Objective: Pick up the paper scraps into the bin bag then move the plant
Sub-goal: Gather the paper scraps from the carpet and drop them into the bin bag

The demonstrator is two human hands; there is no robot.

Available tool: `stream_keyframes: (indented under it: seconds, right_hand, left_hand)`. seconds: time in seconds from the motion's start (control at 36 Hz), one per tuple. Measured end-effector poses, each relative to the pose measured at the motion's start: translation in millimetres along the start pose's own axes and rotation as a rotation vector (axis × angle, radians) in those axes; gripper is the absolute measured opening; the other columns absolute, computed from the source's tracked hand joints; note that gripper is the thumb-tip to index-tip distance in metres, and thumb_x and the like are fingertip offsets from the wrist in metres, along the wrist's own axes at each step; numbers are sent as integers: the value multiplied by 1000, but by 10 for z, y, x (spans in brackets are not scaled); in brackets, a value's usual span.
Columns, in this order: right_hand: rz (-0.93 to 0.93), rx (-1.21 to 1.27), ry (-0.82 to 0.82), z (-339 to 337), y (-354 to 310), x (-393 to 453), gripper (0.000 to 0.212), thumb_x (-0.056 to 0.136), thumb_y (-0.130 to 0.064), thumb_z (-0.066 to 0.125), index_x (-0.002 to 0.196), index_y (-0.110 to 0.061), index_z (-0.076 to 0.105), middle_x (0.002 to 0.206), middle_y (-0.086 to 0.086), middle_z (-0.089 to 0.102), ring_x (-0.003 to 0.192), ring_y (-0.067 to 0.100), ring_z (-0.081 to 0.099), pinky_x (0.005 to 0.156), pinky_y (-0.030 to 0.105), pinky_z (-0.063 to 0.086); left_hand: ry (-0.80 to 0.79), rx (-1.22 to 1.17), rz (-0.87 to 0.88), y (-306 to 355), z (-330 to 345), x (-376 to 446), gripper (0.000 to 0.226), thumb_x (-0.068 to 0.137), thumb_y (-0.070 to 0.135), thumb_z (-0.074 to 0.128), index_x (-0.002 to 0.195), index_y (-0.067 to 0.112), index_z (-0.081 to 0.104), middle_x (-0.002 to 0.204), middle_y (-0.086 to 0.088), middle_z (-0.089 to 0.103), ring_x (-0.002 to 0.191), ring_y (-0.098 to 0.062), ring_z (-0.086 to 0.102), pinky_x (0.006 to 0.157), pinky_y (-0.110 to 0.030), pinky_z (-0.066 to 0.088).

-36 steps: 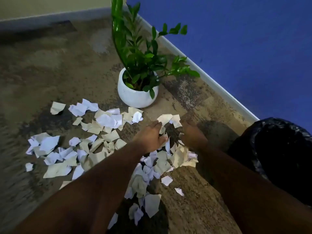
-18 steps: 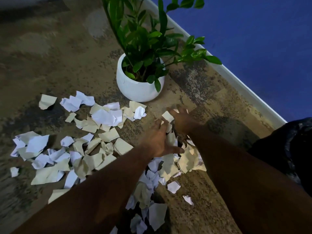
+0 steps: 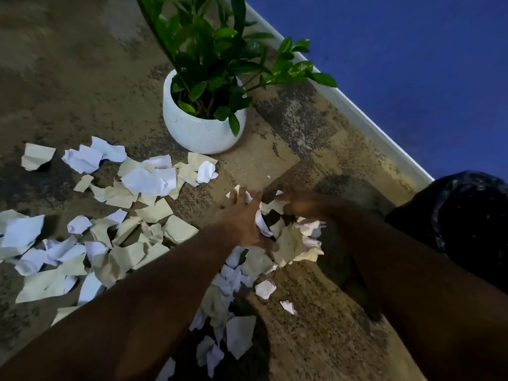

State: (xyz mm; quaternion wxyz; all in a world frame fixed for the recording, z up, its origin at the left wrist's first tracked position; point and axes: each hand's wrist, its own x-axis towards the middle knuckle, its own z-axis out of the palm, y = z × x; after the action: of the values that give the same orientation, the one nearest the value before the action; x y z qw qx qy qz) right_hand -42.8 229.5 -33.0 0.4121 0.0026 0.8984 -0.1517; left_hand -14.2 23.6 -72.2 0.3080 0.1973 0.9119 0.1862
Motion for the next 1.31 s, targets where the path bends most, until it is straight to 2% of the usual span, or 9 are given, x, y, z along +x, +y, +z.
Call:
stream_keyframes:
  seconds: [0.08,0.25,0.39,0.5,0.58,0.69,0.97,1.17,1.31]
  right_hand:
    - [7,180,-174,-41,89,-146,77,85,-43,69,149,-24,31,155,1,32,119,12,50,91,14,45]
    - [38,-186,-205,207,190,-310,146,37,-85,73,149,-44,-12,164,-6,-9,151,25,5,121,49,17]
    - [-20,-310,-39,680,284,-373,155,41,-59,90,140,-51,-28,155,4,-36,145,33,-24,114,63,14]
    - [1,-369,173,895,266,-448,140,64,-28,88,143,-49,-25,159,5,-26,148,34,-16,108,61,31]
    - [-46,-339,310,898,234,-518,88,87,-22,67,149,-45,9,163,7,3,147,39,12,104,52,41]
    - [-14,-219,478,965,35,-559,47,90,-17,57,134,-30,47,140,8,39,122,33,46,96,42,48]
    - [86,40,489,916,-448,-575,33,85,-5,51,113,-8,67,110,18,67,103,35,62,80,32,46]
    - [112,40,514,681,-625,-801,34,80,-1,55,110,-6,69,107,19,70,102,34,63,79,32,46]
    - [113,38,544,367,-718,-1009,21,80,0,61,97,2,73,100,19,72,95,30,67,69,16,36]
  left_hand:
    - [-7,60,7,46,24,11,147,36,96,60,152,37,-8,164,-13,-15,151,-41,-9,114,-63,18]
    - [-113,175,54,146,32,-28,152,37,89,69,153,34,-11,162,-17,-18,149,-44,-15,114,-67,21]
    - [-62,312,92,180,141,-91,136,56,77,74,154,33,-11,162,-18,-15,149,-45,-11,110,-63,30]
    - [-23,381,101,239,195,-137,124,65,63,78,154,30,-2,162,-21,-6,148,-48,-1,107,-59,38]
    - [86,430,166,317,206,-201,78,87,27,67,151,22,23,155,-23,20,142,-46,21,103,-52,46]
    - [68,403,255,398,178,-223,52,92,14,57,142,16,42,144,-16,35,132,-39,32,107,-43,42]
    - [84,188,248,423,-21,-331,25,94,11,53,115,5,66,116,-17,65,107,-33,65,89,-39,50]
    - [159,161,250,481,-244,-453,24,96,15,52,114,7,66,115,-17,66,107,-32,64,91,-37,48]
    - [237,108,238,623,-507,-539,27,98,12,47,118,2,62,120,-18,63,112,-31,60,90,-31,42]
